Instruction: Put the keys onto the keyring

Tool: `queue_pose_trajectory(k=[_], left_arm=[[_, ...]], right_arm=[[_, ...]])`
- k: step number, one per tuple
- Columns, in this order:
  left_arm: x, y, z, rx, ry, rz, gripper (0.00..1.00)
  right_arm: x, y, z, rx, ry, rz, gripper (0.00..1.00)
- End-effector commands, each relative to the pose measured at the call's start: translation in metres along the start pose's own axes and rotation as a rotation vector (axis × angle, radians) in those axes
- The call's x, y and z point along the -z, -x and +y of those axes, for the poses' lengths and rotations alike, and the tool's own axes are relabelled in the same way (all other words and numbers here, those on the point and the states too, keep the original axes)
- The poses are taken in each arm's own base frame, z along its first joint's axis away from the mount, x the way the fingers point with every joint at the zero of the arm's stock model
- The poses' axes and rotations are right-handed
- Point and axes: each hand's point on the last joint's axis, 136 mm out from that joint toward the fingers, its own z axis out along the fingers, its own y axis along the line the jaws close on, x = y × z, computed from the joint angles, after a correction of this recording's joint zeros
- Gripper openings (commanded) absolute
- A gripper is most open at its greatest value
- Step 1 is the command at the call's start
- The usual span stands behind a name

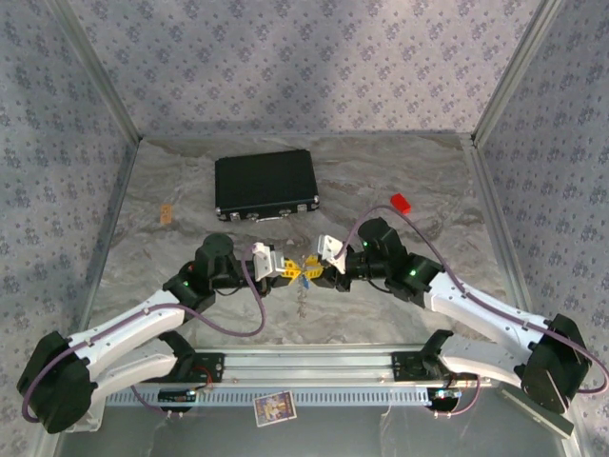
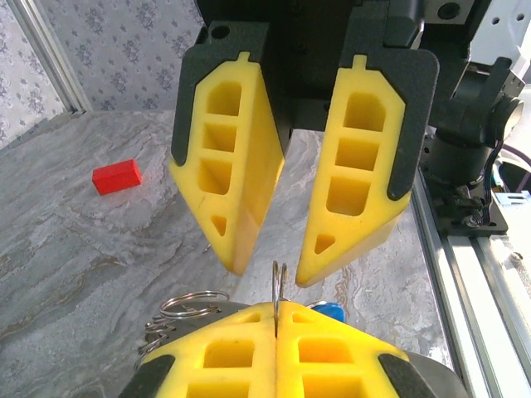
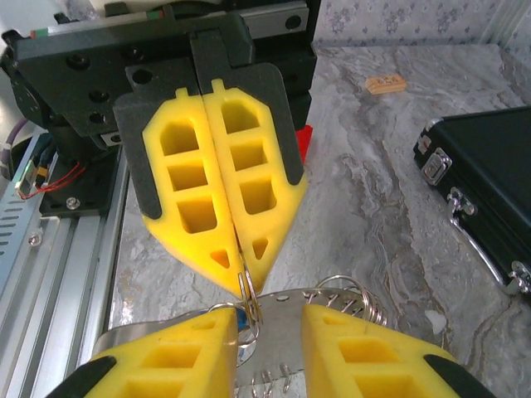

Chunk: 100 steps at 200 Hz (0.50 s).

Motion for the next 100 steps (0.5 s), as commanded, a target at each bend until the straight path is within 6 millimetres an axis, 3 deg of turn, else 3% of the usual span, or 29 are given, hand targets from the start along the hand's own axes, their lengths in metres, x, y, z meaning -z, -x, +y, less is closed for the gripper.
queue_pose_trajectory(k=[1,46,84,100], left_arm=[[0.0022,0.0172,-0.0075,-0.035,-0.032,-0.065,0.0],[0.0019,0.0197,-0.0075,-0.039,-0.033,-0.075,0.0],[0.0018,0.0192,-0.008,-0.038,-0.036,-0.071,0.0],[0.002,0.0152,-0.0035,-0.032,-0.012,-0.037,0.02]], right_arm=[[-0.0022,0.0053,0.0033,-0.01,0.026,-0.035,0.27],[-0.0055,0.0062,0.0064,-0.016,0.055,-0.041,0.19],[-0.0063,0.0084,0.0066,-0.012,0.064,-0.043,0.0],[-0.005,0.0083,0.0058,-0.001,0.059,-0.023,0.0]])
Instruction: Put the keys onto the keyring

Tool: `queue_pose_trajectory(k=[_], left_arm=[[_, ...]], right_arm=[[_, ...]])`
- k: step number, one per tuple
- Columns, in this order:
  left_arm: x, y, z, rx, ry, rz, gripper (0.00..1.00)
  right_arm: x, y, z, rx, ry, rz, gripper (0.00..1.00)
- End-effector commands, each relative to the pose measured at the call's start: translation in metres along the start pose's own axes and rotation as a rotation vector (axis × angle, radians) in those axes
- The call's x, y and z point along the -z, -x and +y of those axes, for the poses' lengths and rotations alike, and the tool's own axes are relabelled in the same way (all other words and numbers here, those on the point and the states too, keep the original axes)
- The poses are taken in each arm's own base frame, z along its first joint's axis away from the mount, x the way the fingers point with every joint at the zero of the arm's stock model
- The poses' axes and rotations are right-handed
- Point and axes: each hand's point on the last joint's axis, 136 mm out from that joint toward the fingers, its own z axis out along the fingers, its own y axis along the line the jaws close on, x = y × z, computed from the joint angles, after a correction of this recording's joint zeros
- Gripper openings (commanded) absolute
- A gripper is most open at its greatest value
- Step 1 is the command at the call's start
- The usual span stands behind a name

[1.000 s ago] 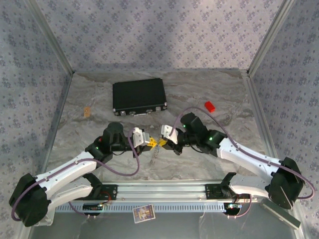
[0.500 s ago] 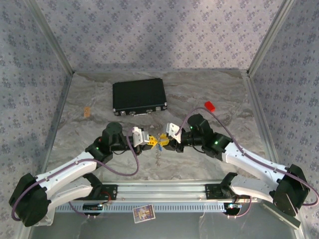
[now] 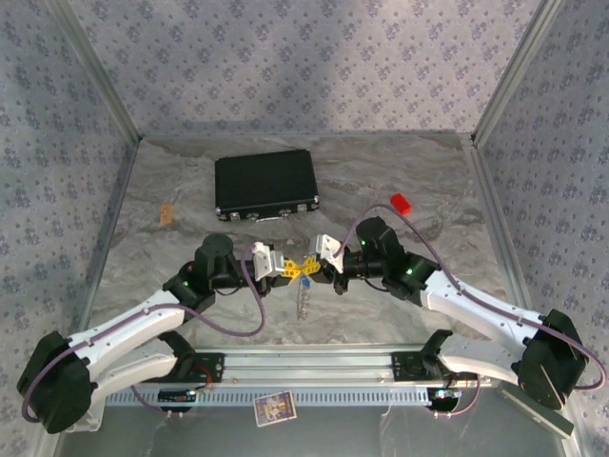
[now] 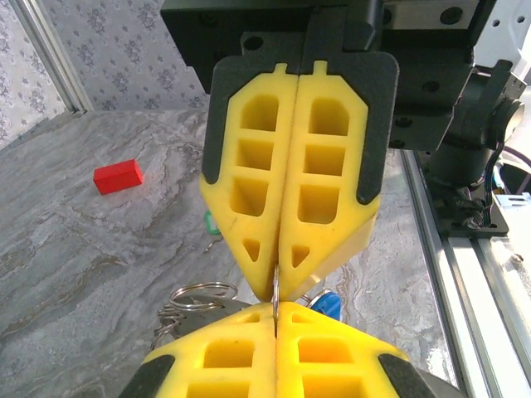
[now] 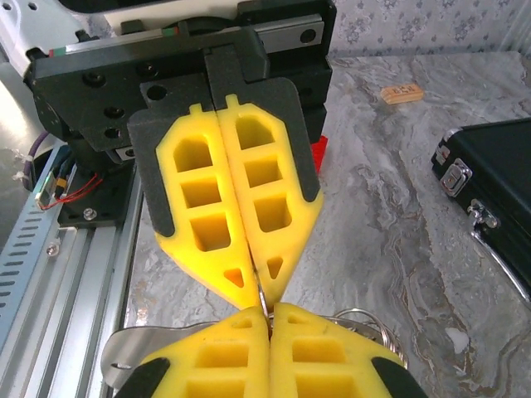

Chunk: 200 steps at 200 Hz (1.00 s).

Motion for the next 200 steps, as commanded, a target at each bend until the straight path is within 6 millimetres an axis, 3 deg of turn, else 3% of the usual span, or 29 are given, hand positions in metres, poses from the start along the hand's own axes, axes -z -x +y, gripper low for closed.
queue_pose_trajectory(k=[1,18,38,86,149,200], left_arm=[[0.002,0.015,-0.004,-0.037,-0.012,-0.032,0.03],[0.003,0.006,-0.001,-0.04,0.005,0.038,0.21],[0.006,-0.001,-0.002,-0.052,-0.006,0.108,0.24],[0.006,-0.001,-0.005,-0.087,-0.036,0.138,0.2],[0.0,0.006,-0.006,-0.077,-0.068,0.1,0.16],[-0.001,0.007,-0.007,-0.074,-0.076,0.094,0.0]], right_arm=[[0.001,0.006,0.002,0.017,0.016,0.001,0.0],[0.004,0.004,0.0,0.036,0.004,0.053,0.0],[0.007,0.0,-0.003,0.064,-0.01,0.131,0.0],[0.008,-0.003,-0.001,0.122,0.008,0.254,0.0],[0.002,0.009,0.005,0.173,0.042,0.265,0.0],[-0.002,0.015,0.01,0.184,0.07,0.24,0.0]])
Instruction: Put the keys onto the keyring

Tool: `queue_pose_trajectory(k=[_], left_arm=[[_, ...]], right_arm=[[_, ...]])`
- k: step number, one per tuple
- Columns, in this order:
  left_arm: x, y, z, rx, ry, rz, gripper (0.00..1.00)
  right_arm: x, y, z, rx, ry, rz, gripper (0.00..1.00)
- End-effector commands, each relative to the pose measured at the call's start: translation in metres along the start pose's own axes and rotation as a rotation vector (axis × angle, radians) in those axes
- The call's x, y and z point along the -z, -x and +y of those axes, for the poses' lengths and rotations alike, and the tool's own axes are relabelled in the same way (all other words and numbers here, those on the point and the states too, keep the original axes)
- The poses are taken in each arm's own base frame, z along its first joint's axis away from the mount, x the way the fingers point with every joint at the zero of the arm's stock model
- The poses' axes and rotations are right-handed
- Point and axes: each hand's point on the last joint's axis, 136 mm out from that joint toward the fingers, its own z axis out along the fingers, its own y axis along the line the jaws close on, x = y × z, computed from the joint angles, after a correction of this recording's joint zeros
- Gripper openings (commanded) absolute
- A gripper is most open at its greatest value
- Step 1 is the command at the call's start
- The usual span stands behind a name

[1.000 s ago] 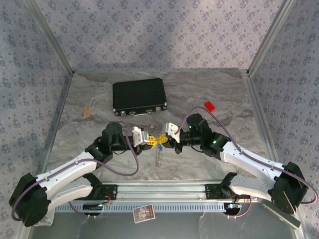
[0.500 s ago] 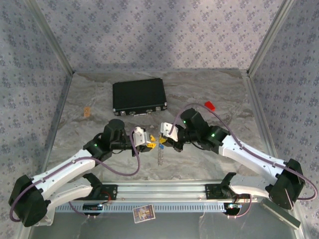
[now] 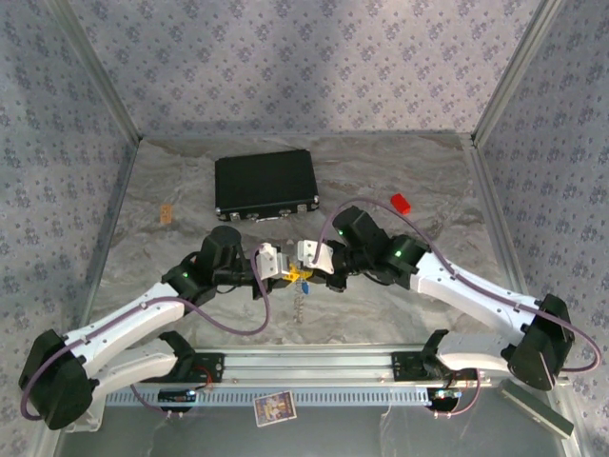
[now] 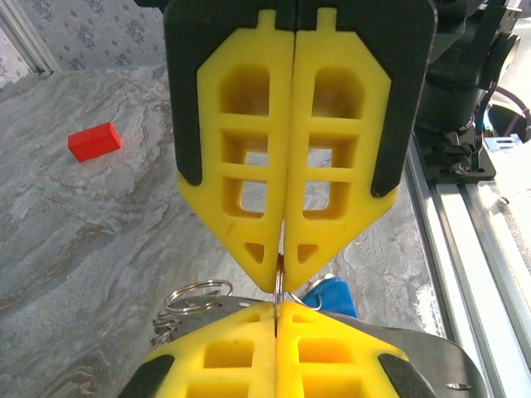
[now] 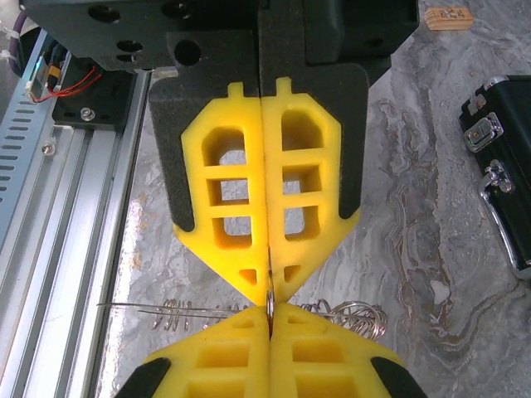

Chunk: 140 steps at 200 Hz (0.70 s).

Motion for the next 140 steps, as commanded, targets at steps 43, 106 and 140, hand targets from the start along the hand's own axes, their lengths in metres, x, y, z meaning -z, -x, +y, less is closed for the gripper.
queue_pose_trajectory(k=[43,106,140], left_arm=[[0.004,0.017,-0.003,-0.038,-0.006,-0.063,0.0],[0.008,0.024,0.001,-0.003,0.057,-0.198,0.0],[0.01,0.027,0.001,0.018,0.068,-0.24,0.0]], right_arm=[[0.018,0.016,-0.006,-0.025,-0.036,-0.123,0.27],[0.025,0.006,-0.007,-0.133,-0.117,-0.286,0.31],[0.026,0.007,-0.004,-0.14,-0.13,-0.376,0.31]])
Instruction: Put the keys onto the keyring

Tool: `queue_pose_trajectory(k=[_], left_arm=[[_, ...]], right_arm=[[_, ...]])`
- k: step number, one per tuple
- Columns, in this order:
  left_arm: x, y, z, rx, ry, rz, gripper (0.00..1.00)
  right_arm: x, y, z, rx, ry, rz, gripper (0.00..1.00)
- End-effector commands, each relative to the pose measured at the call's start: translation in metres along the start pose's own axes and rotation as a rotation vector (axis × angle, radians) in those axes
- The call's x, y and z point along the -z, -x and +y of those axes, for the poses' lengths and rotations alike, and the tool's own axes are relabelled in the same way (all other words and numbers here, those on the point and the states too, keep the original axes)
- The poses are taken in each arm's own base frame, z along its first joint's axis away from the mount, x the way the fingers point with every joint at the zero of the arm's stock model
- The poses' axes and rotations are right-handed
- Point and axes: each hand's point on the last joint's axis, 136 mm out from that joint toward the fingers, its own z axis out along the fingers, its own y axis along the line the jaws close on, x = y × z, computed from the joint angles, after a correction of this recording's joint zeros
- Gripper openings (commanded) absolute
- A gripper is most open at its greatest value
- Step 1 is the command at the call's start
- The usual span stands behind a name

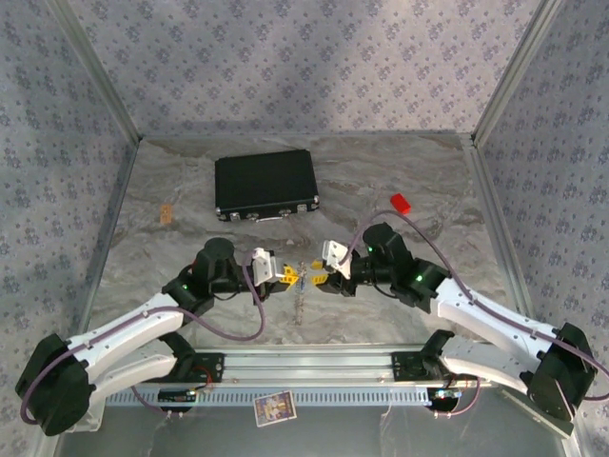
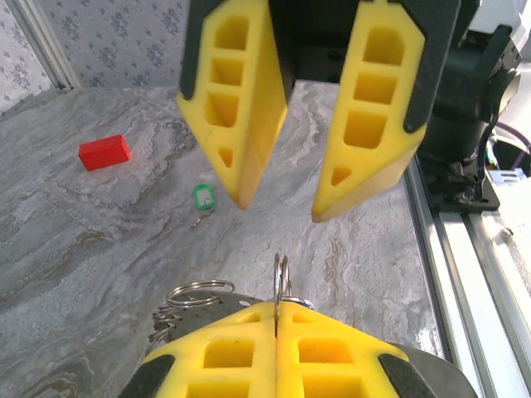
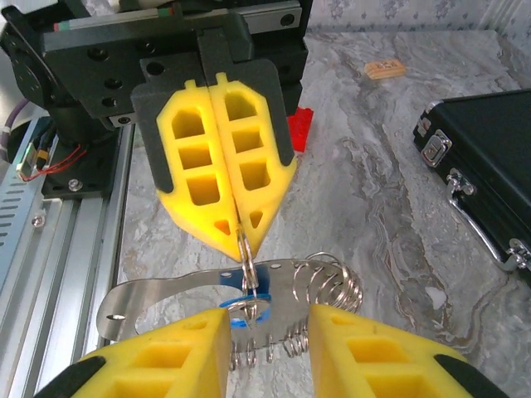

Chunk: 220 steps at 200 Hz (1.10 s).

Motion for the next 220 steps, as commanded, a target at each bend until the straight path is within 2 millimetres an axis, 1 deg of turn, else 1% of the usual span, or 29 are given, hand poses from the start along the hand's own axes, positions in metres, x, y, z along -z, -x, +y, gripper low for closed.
queue_pose_trajectory(k=[1,35,60,75,106,133,164,175,186,192,197,210,220], left_arm=[[0.006,0.035,0.002,-0.04,0.021,-0.136,0.0],[0.006,0.036,0.002,-0.027,0.02,-0.155,0.0],[0.005,0.035,0.0,-0.023,0.013,-0.157,0.0],[0.005,0.036,-0.001,-0.024,0.009,-0.158,0.0],[0.004,0.037,-0.003,-0.025,0.002,-0.163,0.0],[0.004,0.039,-0.004,-0.029,-0.002,-0.171,0.0],[0.003,0.038,-0.004,-0.03,0.0,-0.167,0.0],[0.003,0.037,-0.002,-0.035,0.012,-0.155,0.0],[0.003,0.033,0.002,-0.039,0.034,-0.122,0.09],[0.003,0.031,0.004,-0.041,0.046,-0.097,0.18],[0.004,0.029,0.007,-0.042,0.06,-0.073,0.22],[0.005,0.025,0.011,-0.05,0.083,-0.009,0.24],[0.006,0.023,0.009,-0.069,0.08,0.03,0.25]], right_arm=[[0.005,0.025,-0.002,-0.007,-0.012,-0.138,0.31],[0.0,0.022,0.0,-0.036,0.018,-0.149,0.31],[-0.004,0.024,0.004,-0.05,0.055,-0.16,0.3],[-0.006,0.024,0.003,-0.055,0.056,-0.159,0.3],[-0.008,0.022,0.003,-0.057,0.056,-0.154,0.26],[-0.01,0.024,0.004,-0.054,0.071,-0.154,0.18],[-0.01,0.027,0.004,-0.046,0.081,-0.152,0.02],[-0.009,0.027,0.005,-0.041,0.083,-0.141,0.0],[-0.007,0.027,0.005,-0.033,0.08,-0.127,0.0],[-0.006,0.028,0.005,-0.024,0.078,-0.118,0.0],[-0.006,0.027,0.005,-0.02,0.076,-0.106,0.0],[-0.003,0.025,0.004,0.002,0.065,-0.062,0.0],[-0.003,0.022,0.003,0.024,0.054,-0.022,0.0]])
